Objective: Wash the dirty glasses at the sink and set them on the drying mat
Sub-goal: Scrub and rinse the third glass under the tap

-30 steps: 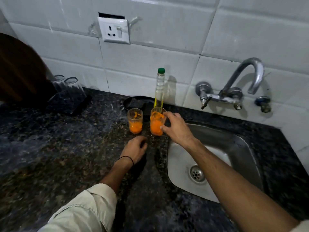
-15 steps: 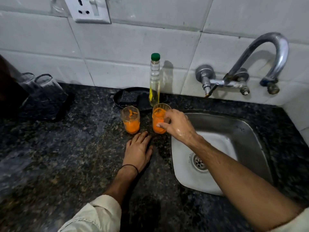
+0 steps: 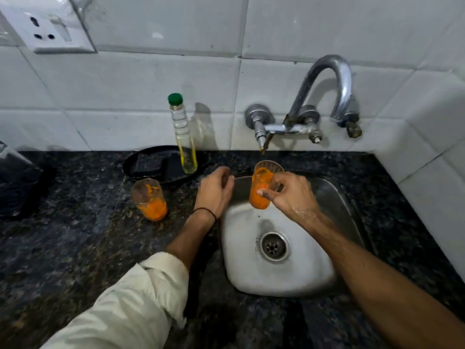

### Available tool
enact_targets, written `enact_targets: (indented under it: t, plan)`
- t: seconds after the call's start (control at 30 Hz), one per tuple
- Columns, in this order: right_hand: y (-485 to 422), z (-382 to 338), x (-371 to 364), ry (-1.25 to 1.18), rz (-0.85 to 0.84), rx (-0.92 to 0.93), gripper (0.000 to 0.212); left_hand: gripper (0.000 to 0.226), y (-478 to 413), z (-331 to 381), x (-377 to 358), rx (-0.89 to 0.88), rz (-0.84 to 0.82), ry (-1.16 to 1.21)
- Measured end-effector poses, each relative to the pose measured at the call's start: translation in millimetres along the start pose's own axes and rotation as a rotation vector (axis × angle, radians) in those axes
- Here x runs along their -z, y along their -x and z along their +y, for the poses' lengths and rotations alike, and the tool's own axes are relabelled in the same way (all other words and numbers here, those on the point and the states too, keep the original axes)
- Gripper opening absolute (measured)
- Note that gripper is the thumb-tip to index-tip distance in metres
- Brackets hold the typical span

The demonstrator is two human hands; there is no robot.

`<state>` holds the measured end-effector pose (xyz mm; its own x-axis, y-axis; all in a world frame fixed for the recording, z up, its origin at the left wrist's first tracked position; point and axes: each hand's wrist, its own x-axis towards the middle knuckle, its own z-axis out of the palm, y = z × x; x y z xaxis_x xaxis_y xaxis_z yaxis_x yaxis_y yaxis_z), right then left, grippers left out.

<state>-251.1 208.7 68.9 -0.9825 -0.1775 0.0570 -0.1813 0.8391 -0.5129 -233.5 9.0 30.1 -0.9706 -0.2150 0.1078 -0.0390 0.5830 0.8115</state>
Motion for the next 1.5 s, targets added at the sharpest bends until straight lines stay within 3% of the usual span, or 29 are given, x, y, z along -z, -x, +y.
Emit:
enact_targets:
  t: [0.17,0.37,0.47,0.6,0.67,0.73,0.8,0.83,0.9,1.0,1.13,1.2,1.27,1.37,1.43,1.5]
  plan:
    - [-1,24,20,-0.049,0.016,0.037,0.034,0.048,-62,60,-34,0.036,-0.060,-0.150]
    - [-4,50,38,-0.050,-0.041,0.111,0.040,0.046,-68,92,-71,0.066,0.058,-0.269]
    - [-4,59,50,-0.082,-0.092,0.156,0.036,0.050,-69,82,-80,0.110,0.073,-0.049]
    - [-10,75,58,-0.159,-0.228,0.230,0.027,0.034,-61,88,-82,0.236,0.058,0.419]
    - [-15,84,61,-0.206,-0.288,0.277,0.032,0.052,-43,90,-80,0.298,-0.075,0.638]
    - [-21,90,68,-0.293,-0.347,0.283,0.027,0.076,-16,82,-86,0.291,-0.294,0.677]
    - [-26,94,75,-0.472,-0.491,0.282,0.012,0.076,11,72,-97,0.257,-0.507,0.731]
    - [-28,97,77,-0.565,-0.572,0.281,0.015,0.073,22,69,-102,0.252,-0.588,0.768]
    - [-30,105,74,-0.651,-0.637,0.289,0.009,0.070,34,71,-110,0.267,-0.651,0.810]
    - [-27,108,63,-0.626,-0.520,0.233,0.038,0.048,39,78,-124,0.268,-0.455,0.743]
    - [-16,85,41,-0.005,0.008,0.426,0.038,0.057,42,93,-150,0.211,-0.030,0.348]
    - [-12,65,40,-0.049,0.054,0.300,0.041,0.064,47,103,-161,0.194,0.117,0.194]
    - [-21,58,39,-0.120,-0.008,0.175,0.042,0.069,50,111,-164,0.226,0.152,0.201]
    - [-29,61,52,-0.102,-0.232,0.273,0.036,0.047,47,105,-152,0.284,-0.085,0.559]
    - [-30,65,60,-0.158,-0.463,0.371,0.039,0.049,46,95,-137,0.237,-0.337,0.819]
    - [-26,66,59,-0.229,-0.500,0.366,0.041,0.057,45,90,-127,0.231,-0.462,0.914]
